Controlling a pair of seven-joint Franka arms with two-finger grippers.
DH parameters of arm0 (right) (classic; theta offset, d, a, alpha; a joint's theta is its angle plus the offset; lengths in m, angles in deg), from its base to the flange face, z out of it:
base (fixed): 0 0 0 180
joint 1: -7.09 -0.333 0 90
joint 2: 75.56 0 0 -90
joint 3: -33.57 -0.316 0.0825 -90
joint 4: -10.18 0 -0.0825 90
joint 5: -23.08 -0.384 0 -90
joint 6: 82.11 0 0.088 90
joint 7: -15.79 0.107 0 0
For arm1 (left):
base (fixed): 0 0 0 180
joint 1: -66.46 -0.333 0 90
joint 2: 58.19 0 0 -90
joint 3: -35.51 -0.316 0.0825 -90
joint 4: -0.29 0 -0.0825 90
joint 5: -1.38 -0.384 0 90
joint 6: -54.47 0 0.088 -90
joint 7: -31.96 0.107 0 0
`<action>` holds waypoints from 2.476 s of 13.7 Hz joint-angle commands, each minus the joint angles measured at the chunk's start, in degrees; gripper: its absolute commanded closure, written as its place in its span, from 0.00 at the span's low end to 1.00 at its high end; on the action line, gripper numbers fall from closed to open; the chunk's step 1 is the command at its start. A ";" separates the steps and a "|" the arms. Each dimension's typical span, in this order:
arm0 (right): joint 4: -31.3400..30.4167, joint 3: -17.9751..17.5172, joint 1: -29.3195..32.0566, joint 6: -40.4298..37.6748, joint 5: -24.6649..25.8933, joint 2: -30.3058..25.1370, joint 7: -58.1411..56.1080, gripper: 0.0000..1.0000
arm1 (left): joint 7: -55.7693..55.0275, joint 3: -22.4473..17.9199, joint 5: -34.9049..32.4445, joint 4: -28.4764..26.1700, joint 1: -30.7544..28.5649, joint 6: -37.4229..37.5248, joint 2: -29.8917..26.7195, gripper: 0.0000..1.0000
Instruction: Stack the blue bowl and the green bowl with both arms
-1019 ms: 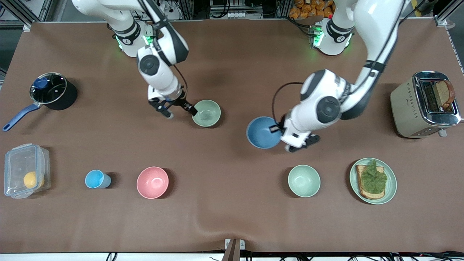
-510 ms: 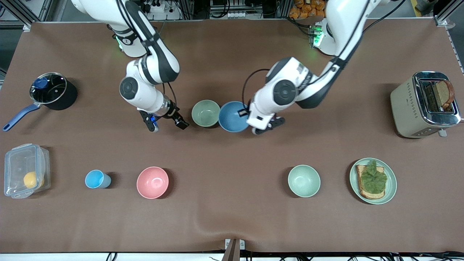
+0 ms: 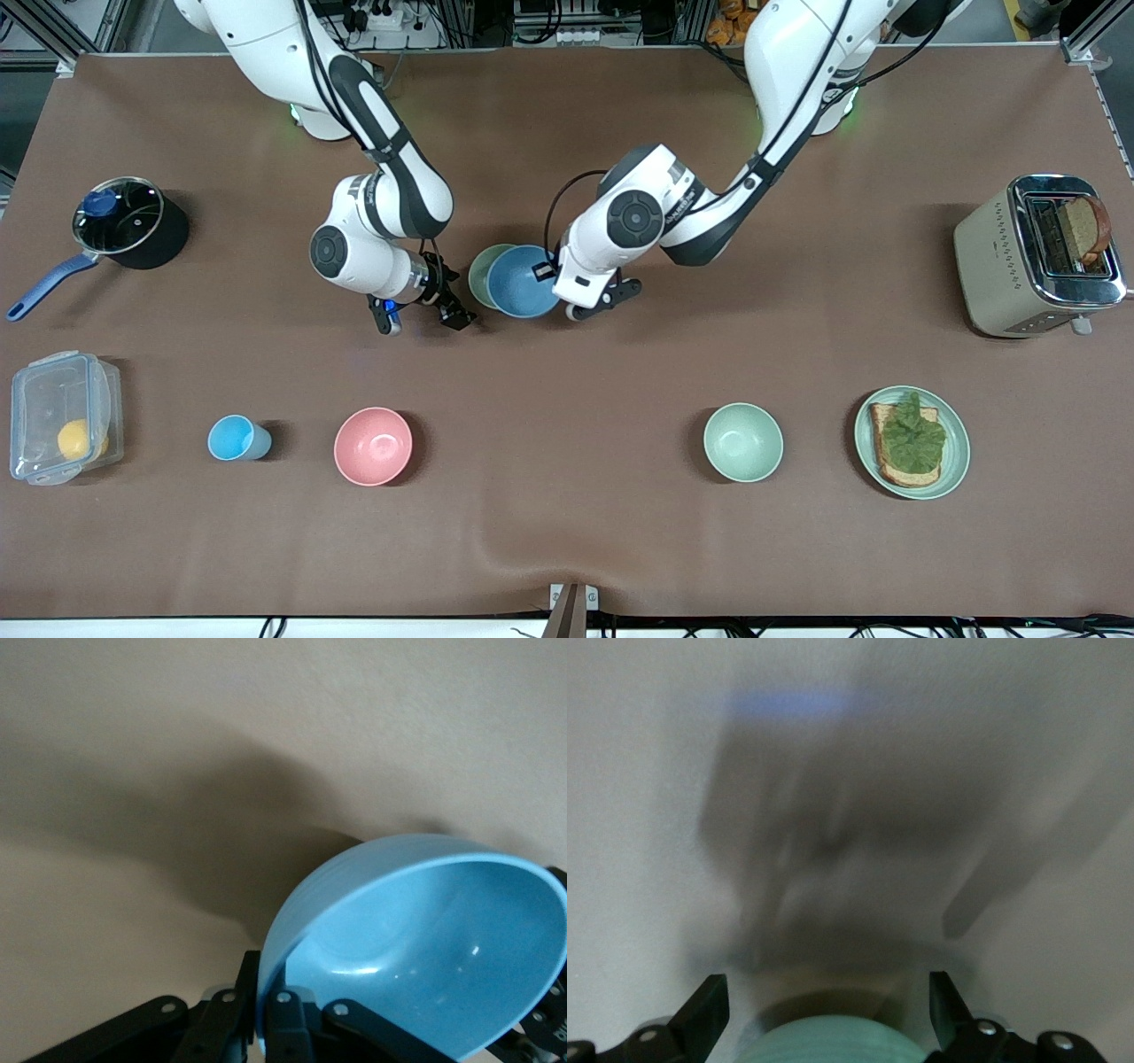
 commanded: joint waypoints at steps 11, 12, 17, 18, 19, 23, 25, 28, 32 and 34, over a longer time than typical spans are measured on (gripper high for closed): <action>1.38 -0.13 2.68 -1.93 -4.76 1.32 -6.06 0.00 | -0.60 -0.46 0.30 1.81 5.37 -1.70 5.75 1.00; 1.38 -0.13 2.59 -1.93 -4.76 1.32 -6.14 0.00 | -0.42 -0.54 0.30 1.90 5.55 -1.70 6.01 1.00; 1.38 -0.13 2.68 -2.01 -4.76 1.32 -6.23 0.00 | -0.42 -1.95 0.21 4.19 6.08 -1.70 7.07 0.00; 1.38 -0.13 2.68 -2.02 -4.76 1.32 -6.32 0.00 | -0.86 -2.39 -0.23 5.06 7.04 -1.61 7.07 0.00; 1.38 -0.13 2.68 -1.93 -4.76 1.32 -6.67 0.00 | -1.21 -2.56 -0.23 5.24 7.22 -1.61 6.98 0.00; 1.38 0.13 4.86 -5.86 -4.06 0.10 -10.70 0.00 | -1.56 -2.65 -0.15 6.82 6.52 -1.00 4.96 0.00; 2.16 1.35 7.85 -12.44 -1.61 -1.84 -13.69 0.00 | -1.57 -2.92 -0.23 7.00 5.39 1.01 3.03 0.00; 7.33 4.60 9.71 -24.30 5.94 -2.20 -13.18 0.00 | -1.30 -4.14 -2.33 7.00 2.31 6.19 -1.62 0.00; 14.01 10.40 9.79 -36.44 13.59 -2.20 -13.18 0.00 | -0.69 -4.15 -9.35 7.35 -4.88 10.94 -5.32 0.00; 18.49 12.69 10.06 -41.80 16.68 -1.76 -13.26 0.00 | 1.41 -4.15 -13.05 8.66 -8.40 14.37 -5.76 0.00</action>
